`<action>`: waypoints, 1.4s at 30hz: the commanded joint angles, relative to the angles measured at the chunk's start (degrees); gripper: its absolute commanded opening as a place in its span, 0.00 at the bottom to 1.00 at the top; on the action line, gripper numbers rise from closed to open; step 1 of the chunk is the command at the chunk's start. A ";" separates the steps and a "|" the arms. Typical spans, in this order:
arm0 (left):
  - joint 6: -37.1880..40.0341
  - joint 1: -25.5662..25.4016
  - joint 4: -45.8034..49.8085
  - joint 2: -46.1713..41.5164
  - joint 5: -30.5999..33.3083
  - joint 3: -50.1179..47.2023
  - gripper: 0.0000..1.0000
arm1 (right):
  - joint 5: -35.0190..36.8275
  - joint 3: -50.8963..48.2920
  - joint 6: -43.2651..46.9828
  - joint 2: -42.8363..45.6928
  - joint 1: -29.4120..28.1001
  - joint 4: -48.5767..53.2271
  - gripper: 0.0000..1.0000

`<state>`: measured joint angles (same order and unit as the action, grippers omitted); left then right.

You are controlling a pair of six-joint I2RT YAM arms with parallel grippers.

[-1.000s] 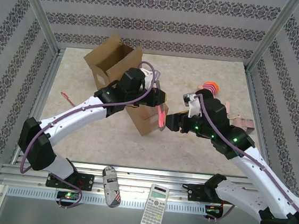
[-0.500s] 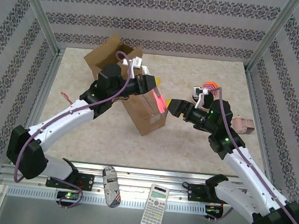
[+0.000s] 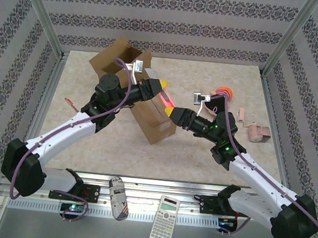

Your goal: Unpack the express box

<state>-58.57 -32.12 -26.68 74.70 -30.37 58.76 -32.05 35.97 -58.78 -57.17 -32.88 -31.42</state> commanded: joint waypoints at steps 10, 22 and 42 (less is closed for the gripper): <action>-2.50 0.13 -9.48 -1.39 1.95 -2.15 0.00 | 0.62 -0.99 -5.60 -1.95 -0.85 -15.54 0.47; -3.56 0.13 -11.57 -0.94 1.23 -3.44 0.00 | 0.54 0.33 -7.19 -4.80 -1.92 -19.73 0.40; -3.84 0.13 -13.48 -0.67 1.72 -5.84 0.00 | 1.94 0.25 -10.56 -5.85 -2.27 -25.51 0.30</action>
<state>-62.43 -32.12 -37.93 74.61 -28.47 54.11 -30.79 34.76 -69.08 -63.29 -34.28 -50.68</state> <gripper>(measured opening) 0.130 0.301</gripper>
